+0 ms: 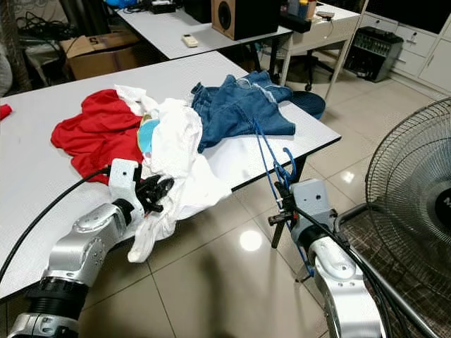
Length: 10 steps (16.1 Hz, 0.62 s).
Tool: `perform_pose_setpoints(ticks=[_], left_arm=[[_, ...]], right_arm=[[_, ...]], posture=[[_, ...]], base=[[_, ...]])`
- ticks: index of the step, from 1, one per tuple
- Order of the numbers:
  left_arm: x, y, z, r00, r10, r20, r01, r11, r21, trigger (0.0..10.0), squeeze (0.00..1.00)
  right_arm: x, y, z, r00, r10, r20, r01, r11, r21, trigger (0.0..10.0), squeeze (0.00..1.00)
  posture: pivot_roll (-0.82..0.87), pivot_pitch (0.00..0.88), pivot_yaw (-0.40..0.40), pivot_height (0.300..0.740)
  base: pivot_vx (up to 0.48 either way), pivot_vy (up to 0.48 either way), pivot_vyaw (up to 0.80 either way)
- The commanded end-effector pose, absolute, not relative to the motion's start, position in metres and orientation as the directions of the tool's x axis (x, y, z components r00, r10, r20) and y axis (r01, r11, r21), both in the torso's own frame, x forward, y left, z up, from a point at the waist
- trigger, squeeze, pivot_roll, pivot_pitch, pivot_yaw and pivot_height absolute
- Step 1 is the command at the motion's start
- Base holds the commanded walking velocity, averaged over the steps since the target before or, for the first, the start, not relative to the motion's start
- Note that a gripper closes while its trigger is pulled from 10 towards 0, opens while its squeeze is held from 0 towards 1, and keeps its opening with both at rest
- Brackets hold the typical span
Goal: Hang hanger
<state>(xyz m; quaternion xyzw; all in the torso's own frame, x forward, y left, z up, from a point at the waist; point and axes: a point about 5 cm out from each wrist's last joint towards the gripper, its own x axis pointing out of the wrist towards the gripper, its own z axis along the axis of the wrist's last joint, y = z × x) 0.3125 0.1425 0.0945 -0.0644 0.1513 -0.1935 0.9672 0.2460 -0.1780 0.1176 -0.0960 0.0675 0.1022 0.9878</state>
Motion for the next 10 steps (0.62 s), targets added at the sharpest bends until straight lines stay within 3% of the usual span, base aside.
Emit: perform_pose_setpoints(ticks=[1,10], left_arm=[[0.3169,0.1398,0.1013,0.881,-0.407,-0.242,0.373,0.911,-0.176,0.0,0.0],[0.3146,0.138,0.1008,0.886,-0.41,-0.215,0.366,0.905,-0.215,0.0,0.0]], right_arm=[[0.2481,-0.1771,0.1197,0.973,0.185,-0.14,-0.209,0.961,-0.183,10.0,0.0],[0.2482,-0.1767,0.1186,0.968,0.199,-0.153,-0.227,0.954,-0.194,10.0,0.0]], posture=[[-0.17,0.0,0.05,0.74],[-0.17,0.0,0.029,0.74]], base=[[0.0,0.0,0.0],[0.0,0.0,0.0]])
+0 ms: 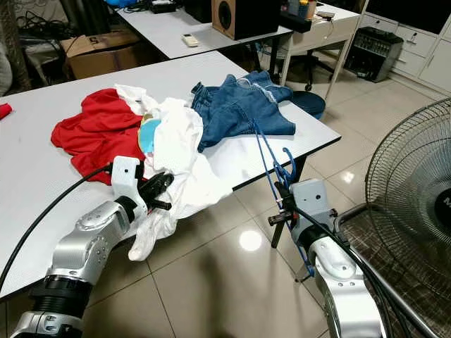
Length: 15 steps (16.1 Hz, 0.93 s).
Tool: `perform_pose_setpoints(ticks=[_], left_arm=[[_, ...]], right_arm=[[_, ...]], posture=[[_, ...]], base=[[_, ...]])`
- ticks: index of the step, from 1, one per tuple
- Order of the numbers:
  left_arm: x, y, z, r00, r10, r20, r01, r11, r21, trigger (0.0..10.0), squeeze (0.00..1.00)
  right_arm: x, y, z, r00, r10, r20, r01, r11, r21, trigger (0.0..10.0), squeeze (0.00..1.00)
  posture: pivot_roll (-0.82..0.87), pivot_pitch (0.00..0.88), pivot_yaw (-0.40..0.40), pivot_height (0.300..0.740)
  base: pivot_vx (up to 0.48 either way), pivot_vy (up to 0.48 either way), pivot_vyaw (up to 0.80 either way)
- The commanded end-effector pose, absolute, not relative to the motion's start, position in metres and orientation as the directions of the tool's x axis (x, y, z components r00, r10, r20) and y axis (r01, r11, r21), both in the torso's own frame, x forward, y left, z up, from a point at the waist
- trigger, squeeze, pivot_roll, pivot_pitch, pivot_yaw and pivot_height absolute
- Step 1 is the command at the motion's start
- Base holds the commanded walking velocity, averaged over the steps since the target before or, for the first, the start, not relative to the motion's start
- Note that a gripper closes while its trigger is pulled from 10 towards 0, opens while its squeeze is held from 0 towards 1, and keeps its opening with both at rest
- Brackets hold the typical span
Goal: Hang hanger
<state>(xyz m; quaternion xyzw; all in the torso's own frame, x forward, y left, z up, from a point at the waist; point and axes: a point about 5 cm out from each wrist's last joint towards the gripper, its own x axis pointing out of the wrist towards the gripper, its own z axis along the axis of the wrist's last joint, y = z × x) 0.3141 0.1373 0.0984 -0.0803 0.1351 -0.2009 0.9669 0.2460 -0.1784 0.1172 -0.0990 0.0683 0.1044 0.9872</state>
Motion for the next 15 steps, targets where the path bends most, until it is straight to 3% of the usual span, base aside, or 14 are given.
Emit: perform_pose_setpoints(ticks=[1,8,15], left_arm=[[0.315,0.138,0.101,0.887,-0.41,-0.214,0.366,0.905,-0.216,0.0,0.0],[0.316,0.137,0.106,0.892,-0.417,-0.175,0.374,0.898,-0.232,0.0,0.0],[0.337,0.172,0.152,0.934,-0.352,-0.067,0.337,0.926,-0.169,0.0,0.0]], right_arm=[[0.248,-0.177,0.118,0.968,0.199,-0.154,-0.227,0.954,-0.196,10.0,0.0],[0.247,-0.178,0.118,0.969,0.193,-0.156,-0.221,0.955,-0.196,10.0,0.0],[0.252,-0.171,0.121,0.972,0.197,-0.129,-0.218,0.961,-0.173,10.0,0.0]], posture=[[-0.17,0.0,0.029,0.74],[-0.17,0.0,0.03,0.74],[-0.15,0.0,0.04,0.74]], base=[[0.0,0.0,0.0],[0.0,0.0,0.0],[0.0,0.0,0.0]])
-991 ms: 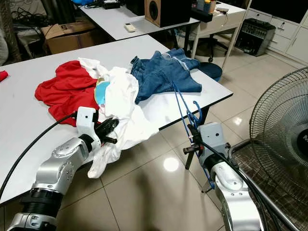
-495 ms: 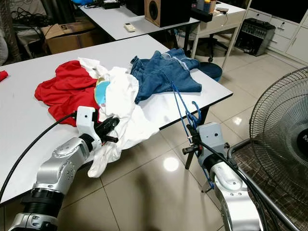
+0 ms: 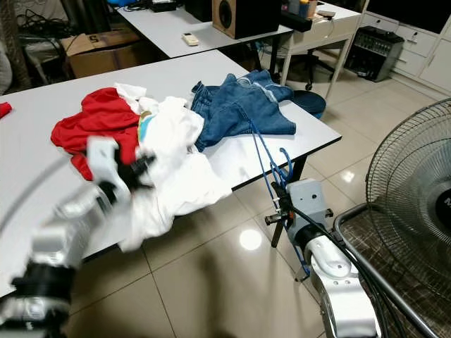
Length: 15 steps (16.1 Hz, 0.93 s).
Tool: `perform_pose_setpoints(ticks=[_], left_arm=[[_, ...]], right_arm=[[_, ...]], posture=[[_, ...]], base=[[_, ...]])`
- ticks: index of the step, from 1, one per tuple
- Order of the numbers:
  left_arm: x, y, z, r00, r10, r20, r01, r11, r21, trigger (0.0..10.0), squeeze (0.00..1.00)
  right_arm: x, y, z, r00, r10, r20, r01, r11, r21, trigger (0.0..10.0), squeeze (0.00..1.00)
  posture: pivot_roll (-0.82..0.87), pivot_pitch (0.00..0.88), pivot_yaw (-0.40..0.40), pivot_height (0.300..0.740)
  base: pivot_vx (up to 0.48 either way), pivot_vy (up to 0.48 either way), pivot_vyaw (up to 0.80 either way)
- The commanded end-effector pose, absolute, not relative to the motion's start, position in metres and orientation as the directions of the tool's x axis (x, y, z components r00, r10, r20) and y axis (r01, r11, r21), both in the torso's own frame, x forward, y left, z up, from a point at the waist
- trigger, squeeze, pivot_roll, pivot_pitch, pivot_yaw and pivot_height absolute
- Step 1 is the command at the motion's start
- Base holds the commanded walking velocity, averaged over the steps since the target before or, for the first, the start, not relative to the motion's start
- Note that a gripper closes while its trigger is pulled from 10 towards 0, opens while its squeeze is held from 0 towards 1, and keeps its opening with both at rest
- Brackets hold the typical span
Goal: Hang hanger
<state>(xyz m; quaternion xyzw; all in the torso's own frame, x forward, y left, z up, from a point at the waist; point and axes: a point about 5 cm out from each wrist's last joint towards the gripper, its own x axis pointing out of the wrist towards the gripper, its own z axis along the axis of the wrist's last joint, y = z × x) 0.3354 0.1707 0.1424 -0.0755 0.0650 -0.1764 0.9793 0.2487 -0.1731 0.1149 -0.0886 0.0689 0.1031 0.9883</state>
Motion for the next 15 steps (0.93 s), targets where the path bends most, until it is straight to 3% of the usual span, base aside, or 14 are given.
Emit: perform_pose_setpoints(ticks=[1,9,10,12,15], left_arm=[[0.343,0.175,0.165,0.932,-0.361,-0.032,0.352,0.924,-0.15,0.0,0.0],[0.385,0.218,0.273,0.93,-0.336,0.15,0.312,0.936,0.166,0.0,0.0],[0.39,0.214,0.297,0.914,-0.367,0.171,0.315,0.91,0.268,0.0,0.0],[0.393,0.202,0.304,0.894,-0.423,0.149,0.355,0.871,0.341,0.0,0.0],[0.391,0.162,0.266,0.827,-0.563,0.004,0.513,0.756,0.407,0.0,0.0]], right_arm=[[0.252,-0.171,0.122,0.974,0.192,-0.121,-0.211,0.963,-0.17,10.0,0.0],[0.257,-0.172,0.124,0.979,0.176,-0.102,-0.192,0.967,-0.167,10.0,0.0],[0.257,-0.172,0.125,0.979,0.177,-0.098,-0.192,0.967,-0.168,10.0,0.0],[0.257,-0.172,0.125,0.98,0.176,-0.096,-0.19,0.967,-0.167,10.0,0.0],[0.254,-0.172,0.124,0.981,0.166,-0.096,-0.18,0.97,-0.166,10.0,0.0]], posture=[[-0.16,0.0,0.044,0.74],[-0.15,0.0,0.043,0.74],[-0.16,0.0,0.045,0.74],[-0.16,0.0,0.045,0.74],[-0.17,0.0,0.061,0.74]], base=[[0.0,0.0,0.0],[0.0,0.0,0.0],[0.0,0.0,0.0],[0.0,0.0,0.0],[0.0,0.0,0.0]])
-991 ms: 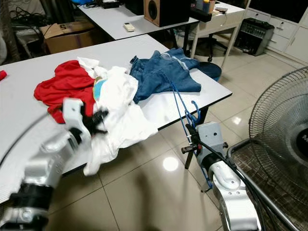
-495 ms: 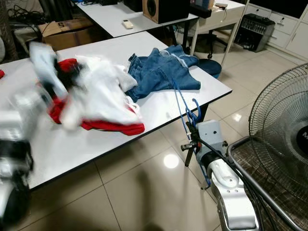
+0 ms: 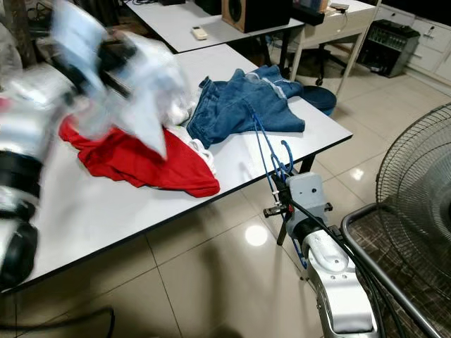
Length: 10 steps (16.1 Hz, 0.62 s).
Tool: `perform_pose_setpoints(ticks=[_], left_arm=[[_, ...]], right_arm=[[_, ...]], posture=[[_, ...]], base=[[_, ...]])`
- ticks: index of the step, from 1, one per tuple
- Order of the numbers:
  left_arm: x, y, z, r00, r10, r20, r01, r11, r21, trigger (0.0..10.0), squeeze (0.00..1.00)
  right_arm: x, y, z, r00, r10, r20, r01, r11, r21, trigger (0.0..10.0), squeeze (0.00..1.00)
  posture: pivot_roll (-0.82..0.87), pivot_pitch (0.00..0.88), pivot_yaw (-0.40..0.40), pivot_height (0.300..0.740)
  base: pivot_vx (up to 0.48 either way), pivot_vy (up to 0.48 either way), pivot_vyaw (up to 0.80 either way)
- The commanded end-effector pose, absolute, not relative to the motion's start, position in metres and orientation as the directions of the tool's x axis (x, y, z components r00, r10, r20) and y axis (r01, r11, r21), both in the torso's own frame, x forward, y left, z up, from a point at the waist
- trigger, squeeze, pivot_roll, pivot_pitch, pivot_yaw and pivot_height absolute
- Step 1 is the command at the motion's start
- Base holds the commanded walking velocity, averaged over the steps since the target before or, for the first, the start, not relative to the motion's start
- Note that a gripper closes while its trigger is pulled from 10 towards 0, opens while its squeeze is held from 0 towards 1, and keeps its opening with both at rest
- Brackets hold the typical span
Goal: Hang hanger
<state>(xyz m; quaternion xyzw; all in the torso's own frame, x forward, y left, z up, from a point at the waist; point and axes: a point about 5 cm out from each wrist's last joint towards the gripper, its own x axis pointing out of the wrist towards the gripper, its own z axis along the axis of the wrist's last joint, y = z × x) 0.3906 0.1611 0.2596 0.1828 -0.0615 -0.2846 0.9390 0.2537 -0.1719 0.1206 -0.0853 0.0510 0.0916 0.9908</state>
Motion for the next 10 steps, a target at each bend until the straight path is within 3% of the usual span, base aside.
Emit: perform_pose_setpoints(ticks=[1,3,4,5,6,8,10], left_arm=[[0.388,0.148,0.245,0.8,-0.599,-0.044,0.565,0.726,0.393,0.0,0.0],[0.377,0.126,0.193,0.759,-0.633,-0.149,0.641,0.688,0.34,0.3,0.0],[0.374,0.123,0.176,0.769,-0.611,-0.186,0.634,0.691,0.347,10.0,0.0],[0.373,0.124,0.174,0.764,-0.619,-0.182,0.641,0.694,0.329,10.0,0.0],[0.372,0.124,0.177,0.764,-0.626,-0.159,0.641,0.707,0.299,10.0,1.0],[0.361,0.113,0.192,0.669,-0.742,-0.049,0.741,0.659,0.129,10.0,1.0],[0.353,0.11,0.189,0.612,-0.786,-0.09,0.787,0.592,0.175,10.0,1.0]], right_arm=[[0.253,-0.172,0.124,0.982,0.163,-0.097,-0.178,0.97,-0.165,10.0,0.0],[0.252,-0.172,0.124,0.981,0.167,-0.101,-0.182,0.969,-0.165,10.0,0.0],[0.253,-0.171,0.123,0.979,0.176,-0.104,-0.192,0.967,-0.167,10.0,0.0],[0.254,-0.171,0.123,0.978,0.179,-0.105,-0.195,0.966,-0.168,10.0,0.0],[0.254,-0.171,0.123,0.978,0.181,-0.106,-0.197,0.966,-0.168,10.0,0.0],[0.255,-0.17,0.122,0.975,0.193,-0.113,-0.21,0.963,-0.168,10.0,0.0],[0.255,-0.169,0.122,0.974,0.196,-0.114,-0.213,0.963,-0.168,10.0,0.0]], posture=[[-0.17,0.0,0.061,0.74],[-0.17,0.0,0.056,0.74],[-0.17,0.0,0.046,0.74],[-0.17,0.0,0.045,0.74],[-0.17,0.0,0.042,0.74],[-0.16,0.0,0.031,0.74],[-0.16,0.0,0.031,0.74]], base=[[0.0,0.0,0.0],[0.0,0.0,0.0],[0.0,0.0,0.0],[0.0,0.0,0.0],[0.0,0.0,0.0],[0.0,0.0,0.0],[0.0,0.0,0.0]])
